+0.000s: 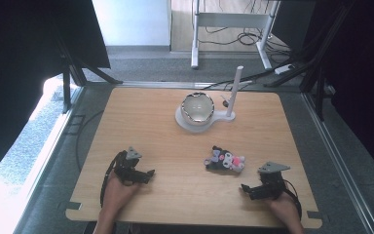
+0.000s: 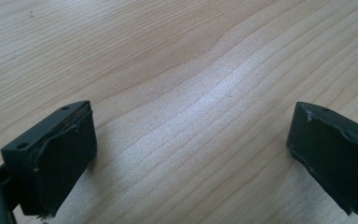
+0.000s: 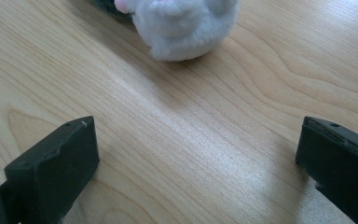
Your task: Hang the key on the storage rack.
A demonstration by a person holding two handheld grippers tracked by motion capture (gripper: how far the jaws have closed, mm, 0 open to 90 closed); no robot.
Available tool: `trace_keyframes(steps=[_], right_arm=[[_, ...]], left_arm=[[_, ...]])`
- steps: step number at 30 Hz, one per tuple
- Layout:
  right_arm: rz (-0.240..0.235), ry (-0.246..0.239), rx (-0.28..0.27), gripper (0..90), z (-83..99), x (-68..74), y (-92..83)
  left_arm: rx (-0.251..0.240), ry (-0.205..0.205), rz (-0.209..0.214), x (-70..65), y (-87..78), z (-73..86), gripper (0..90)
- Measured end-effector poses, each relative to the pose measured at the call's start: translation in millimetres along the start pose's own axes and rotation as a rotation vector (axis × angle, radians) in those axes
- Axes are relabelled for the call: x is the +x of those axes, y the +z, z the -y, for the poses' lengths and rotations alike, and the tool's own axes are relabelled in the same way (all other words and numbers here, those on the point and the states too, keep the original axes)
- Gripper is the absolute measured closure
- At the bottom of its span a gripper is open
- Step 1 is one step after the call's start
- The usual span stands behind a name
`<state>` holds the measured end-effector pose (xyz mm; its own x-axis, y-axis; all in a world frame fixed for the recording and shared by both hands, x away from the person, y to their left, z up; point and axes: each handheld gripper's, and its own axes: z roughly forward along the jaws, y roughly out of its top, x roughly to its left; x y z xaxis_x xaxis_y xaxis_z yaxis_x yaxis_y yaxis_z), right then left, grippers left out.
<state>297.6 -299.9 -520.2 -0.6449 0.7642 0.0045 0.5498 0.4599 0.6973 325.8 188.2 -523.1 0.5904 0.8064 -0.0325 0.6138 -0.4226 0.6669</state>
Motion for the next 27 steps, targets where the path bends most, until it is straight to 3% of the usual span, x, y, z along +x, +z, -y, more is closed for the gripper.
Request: trace_keyframes(steps=[19, 27], right_arm=[[-0.005, -0.003, 0.002, 0.0, -1.2, -1.0, 0.8], [-0.015, -0.013, 0.044, 0.0, -6.9, -1.5, 1.4]], left_arm=[[-0.01, -0.018, -0.016, -3.1, -1.5, 1.5, 4.3], [-0.011, -0.021, -0.022, -3.9, -2.0, 1.9, 4.9]])
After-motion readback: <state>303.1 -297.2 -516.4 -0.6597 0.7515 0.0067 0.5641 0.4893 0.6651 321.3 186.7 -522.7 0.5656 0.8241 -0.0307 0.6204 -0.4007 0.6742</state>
